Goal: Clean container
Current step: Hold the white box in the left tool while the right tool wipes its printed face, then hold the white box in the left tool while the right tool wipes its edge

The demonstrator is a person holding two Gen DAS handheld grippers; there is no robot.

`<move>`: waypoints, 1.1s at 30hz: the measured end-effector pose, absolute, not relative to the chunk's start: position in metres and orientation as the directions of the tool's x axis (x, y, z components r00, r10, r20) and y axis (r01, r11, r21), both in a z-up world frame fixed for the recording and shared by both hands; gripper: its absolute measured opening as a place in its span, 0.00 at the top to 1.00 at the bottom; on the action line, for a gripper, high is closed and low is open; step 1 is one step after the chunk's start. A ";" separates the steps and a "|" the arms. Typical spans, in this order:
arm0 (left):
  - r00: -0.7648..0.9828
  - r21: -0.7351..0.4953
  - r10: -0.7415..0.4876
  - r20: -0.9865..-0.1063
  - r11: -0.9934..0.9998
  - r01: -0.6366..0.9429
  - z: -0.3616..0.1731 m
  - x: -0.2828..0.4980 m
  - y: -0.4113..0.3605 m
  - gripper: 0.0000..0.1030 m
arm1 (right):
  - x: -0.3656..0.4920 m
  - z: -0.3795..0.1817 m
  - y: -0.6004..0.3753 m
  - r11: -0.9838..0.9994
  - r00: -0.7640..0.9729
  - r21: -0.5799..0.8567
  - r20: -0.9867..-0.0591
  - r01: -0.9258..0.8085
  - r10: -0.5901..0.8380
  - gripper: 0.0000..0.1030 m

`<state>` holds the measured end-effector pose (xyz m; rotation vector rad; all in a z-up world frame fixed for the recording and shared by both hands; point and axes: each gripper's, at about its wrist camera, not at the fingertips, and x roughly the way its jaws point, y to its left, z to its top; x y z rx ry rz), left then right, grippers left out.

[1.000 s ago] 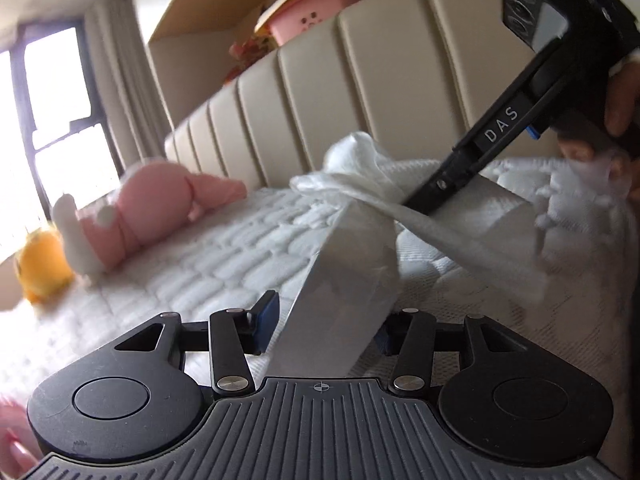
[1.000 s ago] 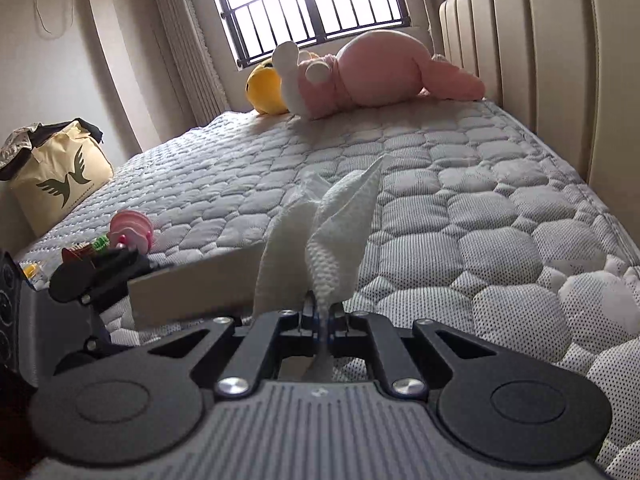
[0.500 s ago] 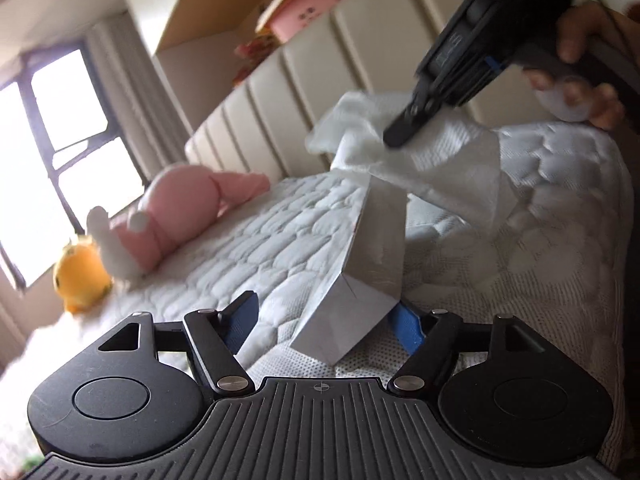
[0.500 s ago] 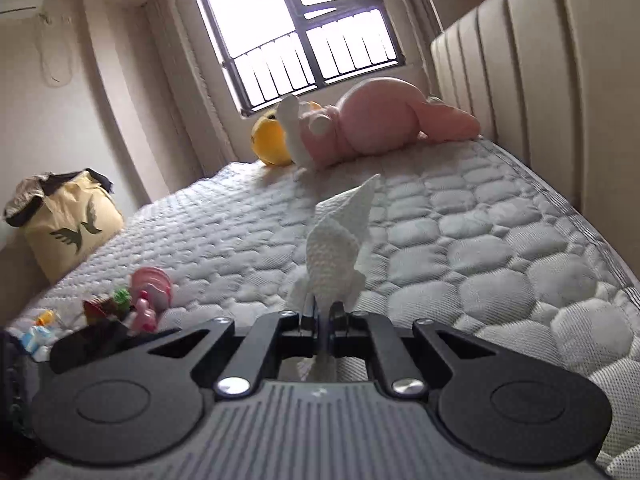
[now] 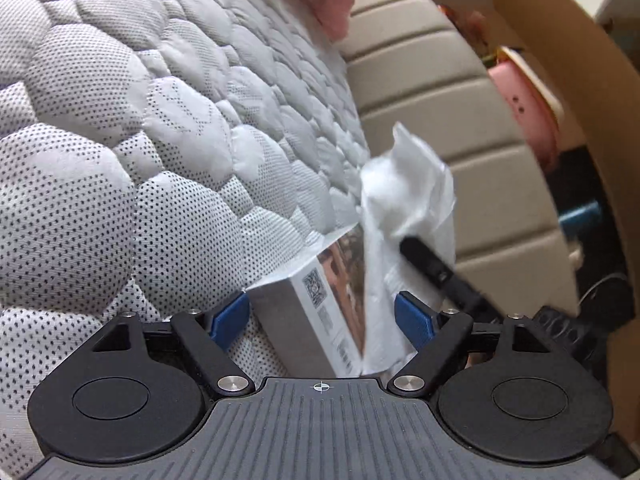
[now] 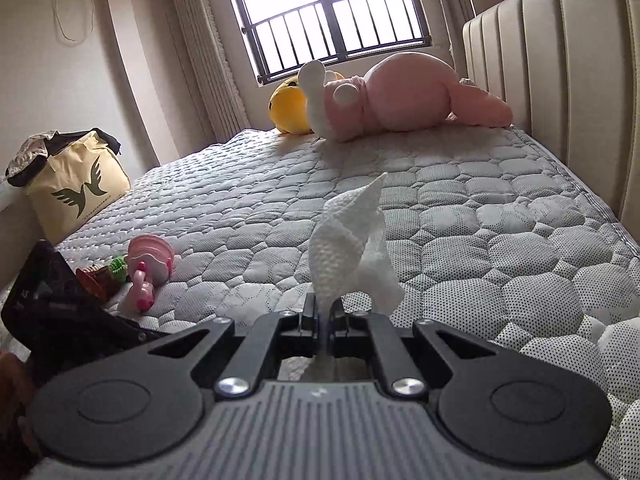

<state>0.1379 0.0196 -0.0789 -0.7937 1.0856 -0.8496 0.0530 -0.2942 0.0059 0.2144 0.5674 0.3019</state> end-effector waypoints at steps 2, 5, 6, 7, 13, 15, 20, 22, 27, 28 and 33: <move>0.205 -0.895 -0.897 -0.393 0.424 0.138 -0.078 0.134 0.026 0.11 | 0.049 0.008 -0.301 0.935 0.811 0.287 -0.482 -0.210 0.331 0.94; 0.171 -0.903 -0.896 -0.410 0.425 0.062 -0.081 0.129 0.026 0.10 | 0.047 0.013 -0.312 0.943 0.839 0.284 -0.459 -0.172 0.291 0.94; 0.172 -0.896 -0.888 -0.426 0.440 0.052 -0.082 0.128 0.022 0.10 | 0.047 0.015 -0.316 0.950 0.850 0.273 -0.455 -0.153 0.267 0.94; 0.177 -0.887 -0.878 -0.445 0.459 0.052 -0.082 0.130 0.017 0.09 | 0.049 0.015 -0.317 0.962 0.859 0.241 -0.458 -0.127 0.228 0.94; 0.203 -0.855 -0.855 -0.477 0.505 0.120 -0.076 0.149 -0.028 0.05 | 0.077 -0.022 -0.343 0.952 0.816 0.305 -0.548 -0.007 0.182 0.94; 0.223 -0.848 -0.858 -0.463 0.502 0.170 -0.077 0.153 -0.037 0.08 | 0.077 -0.035 -0.346 0.926 0.799 0.377 -0.553 -0.013 0.236 0.95; 0.323 -0.734 -0.823 -0.467 0.565 0.378 -0.070 0.161 -0.035 0.40 | 0.074 -0.044 -0.336 0.920 0.784 0.387 -0.551 -0.061 0.284 0.95; 0.359 -0.683 -0.823 -0.440 0.566 0.462 -0.068 0.154 -0.030 0.40 | 0.074 -0.041 -0.334 0.921 0.790 0.382 -0.542 -0.072 0.286 0.95; 0.471 -0.437 -0.806 -0.357 0.590 0.678 -0.061 0.113 -0.033 0.38 | 0.052 -0.011 -0.322 0.939 0.852 0.330 -0.462 -0.094 0.248 0.95; 0.483 -0.413 -0.801 -0.353 0.597 0.688 -0.059 0.109 -0.035 0.37 | 0.044 -0.002 -0.315 0.931 0.855 0.337 -0.433 -0.141 0.286 0.95; 0.516 -0.333 -0.780 -0.355 0.621 0.709 -0.057 0.102 -0.043 0.32 | 0.025 0.021 -0.269 0.813 0.770 0.415 -0.323 -0.408 0.551 0.95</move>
